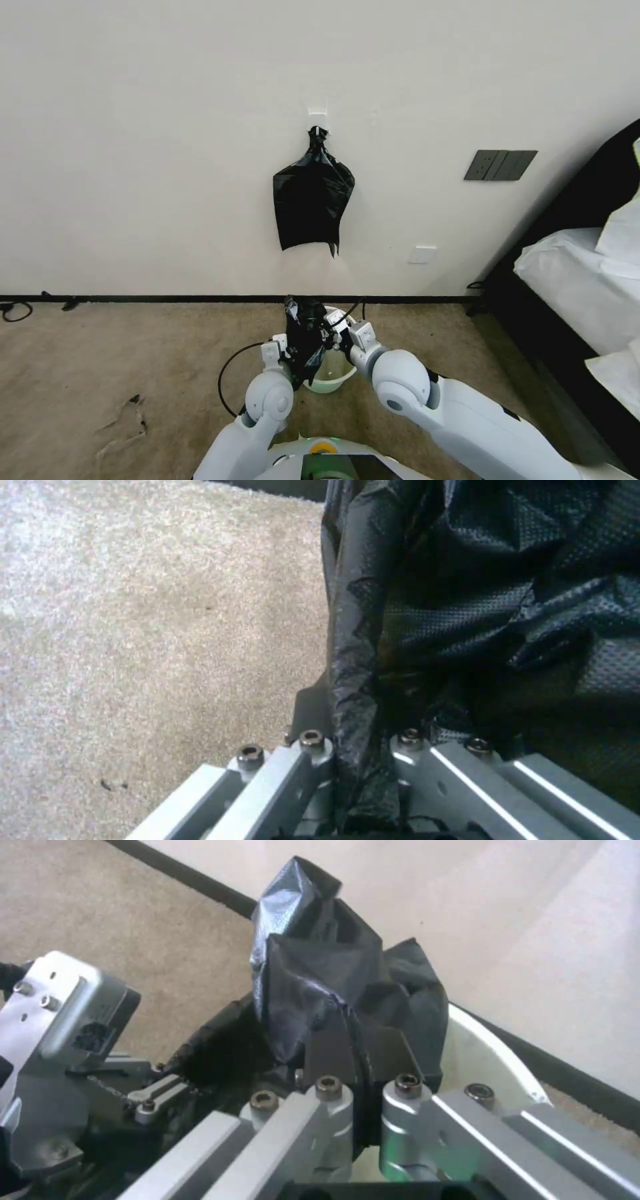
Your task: Place a trash bag onto the trash bin.
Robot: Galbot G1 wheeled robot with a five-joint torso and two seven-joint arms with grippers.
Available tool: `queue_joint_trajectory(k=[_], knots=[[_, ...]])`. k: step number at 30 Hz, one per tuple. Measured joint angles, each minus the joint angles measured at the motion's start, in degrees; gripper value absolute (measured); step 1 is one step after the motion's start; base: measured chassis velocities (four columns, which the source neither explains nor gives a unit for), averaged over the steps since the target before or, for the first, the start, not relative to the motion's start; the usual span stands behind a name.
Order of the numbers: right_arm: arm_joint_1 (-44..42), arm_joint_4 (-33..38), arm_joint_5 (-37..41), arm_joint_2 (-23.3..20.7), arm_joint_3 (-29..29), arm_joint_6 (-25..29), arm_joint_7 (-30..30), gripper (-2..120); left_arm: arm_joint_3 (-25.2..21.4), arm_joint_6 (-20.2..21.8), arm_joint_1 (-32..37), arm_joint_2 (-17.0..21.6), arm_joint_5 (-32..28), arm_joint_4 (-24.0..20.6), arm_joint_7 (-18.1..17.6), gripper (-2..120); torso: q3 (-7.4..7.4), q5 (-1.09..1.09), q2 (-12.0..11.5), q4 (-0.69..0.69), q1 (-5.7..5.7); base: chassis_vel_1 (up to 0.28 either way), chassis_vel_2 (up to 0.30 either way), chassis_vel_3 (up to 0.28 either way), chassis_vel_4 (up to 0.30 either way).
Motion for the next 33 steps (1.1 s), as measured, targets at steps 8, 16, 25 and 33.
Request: queue_joint_trajectory(k=[8,16,25,33], knots=[[-2.73,1.34,0.10,-0.36,3.67,1.26,0.26,0,-3.36,-4.73,1.43,0.87,-0.93,-1.75,-0.19,2,0.00,0.02,0.00,0.02,0.00,0.000,0.000,0.000,0.000],[-7.30,3.62,1.61,-0.86,8.83,2.87,1.77,0,-6.92,-7.56,3.84,2.97,-5.39,-5.80,0.75,2,0.00,0.01,0.00,0.01,0.00,0.000,0.000,0.000,0.000],[-13.46,4.73,2.85,-0.85,15.37,3.36,2.72,0,-9.60,-8.80,5.82,4.36,-7.36,-8.56,1.86,2,0.00,0.02,0.00,0.00,0.00,0.000,0.000,0.000,0.000],[-16.85,5.68,5.55,-1.69,21.26,3.17,2.73,0,-11.38,-8.70,6.36,6.31,-9.42,-9.77,2.06,2,0.00,0.02,0.00,0.01,0.00,0.000,0.000,0.000,0.000]])
